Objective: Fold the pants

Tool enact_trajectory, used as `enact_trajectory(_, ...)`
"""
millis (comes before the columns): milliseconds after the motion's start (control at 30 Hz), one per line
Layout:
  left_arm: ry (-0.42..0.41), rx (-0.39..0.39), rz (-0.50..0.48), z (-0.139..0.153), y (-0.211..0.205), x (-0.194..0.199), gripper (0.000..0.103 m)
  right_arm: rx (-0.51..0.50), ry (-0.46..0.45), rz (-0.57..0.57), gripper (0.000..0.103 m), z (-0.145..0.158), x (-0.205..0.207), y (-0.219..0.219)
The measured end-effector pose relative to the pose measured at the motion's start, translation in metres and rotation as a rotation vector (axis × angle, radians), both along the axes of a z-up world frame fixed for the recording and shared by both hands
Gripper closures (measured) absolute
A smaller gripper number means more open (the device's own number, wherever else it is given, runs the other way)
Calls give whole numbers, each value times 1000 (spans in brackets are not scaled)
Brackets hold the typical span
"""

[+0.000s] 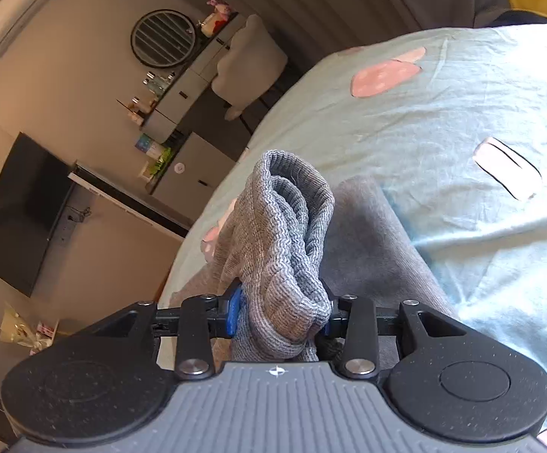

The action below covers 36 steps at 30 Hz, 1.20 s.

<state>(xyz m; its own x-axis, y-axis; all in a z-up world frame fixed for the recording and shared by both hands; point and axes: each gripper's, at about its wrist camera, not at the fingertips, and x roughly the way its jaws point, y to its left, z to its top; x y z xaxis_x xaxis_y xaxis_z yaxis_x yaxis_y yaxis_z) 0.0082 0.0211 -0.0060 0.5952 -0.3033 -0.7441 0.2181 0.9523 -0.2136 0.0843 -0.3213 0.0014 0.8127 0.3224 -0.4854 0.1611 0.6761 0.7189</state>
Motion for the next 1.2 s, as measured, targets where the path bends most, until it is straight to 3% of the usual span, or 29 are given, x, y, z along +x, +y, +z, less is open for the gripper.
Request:
enact_trajectory(67, -1, 56, -29, -1, -15, -1, 8, 1, -12, 4, 66, 4, 3, 0)
enact_trajectory(267, 17, 51, 49, -8, -24, 4, 7, 10, -67, 40, 66, 19, 8, 10)
enact_trajectory(467, 47, 185, 97, -23, -40, 8, 6, 60, -92, 57, 66, 24, 5, 13)
enact_trajectory(533, 61, 158, 151, -25, -33, 11, 10, 68, -103, 69, 66, 28, 4, 15)
enact_trajectory(633, 78, 41, 236, -23, -10, 12, 15, 36, -114, 84, 66, 32, 2, 14)
enact_trajectory(700, 76, 13, 294, -20, 2, 10, 16, -6, -103, 89, 66, 31, 1, 12)
enact_trajectory(800, 119, -60, 319, -17, 19, 6, 16, -164, -71, 100, 62, 26, -1, 13)
enact_trajectory(867, 145, -93, 332, -13, 28, 3, 16, -312, -23, 75, 46, 21, -3, 13)
enact_trajectory(967, 151, -113, 338, -1, 42, -3, 16, -492, 11, 24, 37, 16, -12, 12)
enact_trajectory(1067, 78, -127, 363, 19, 52, -14, 16, -478, 29, 69, 37, 8, -20, 11)
enact_trajectory(1200, -74, -73, 343, 43, 46, -3, 8, -479, 27, 109, 37, 0, -20, 29)
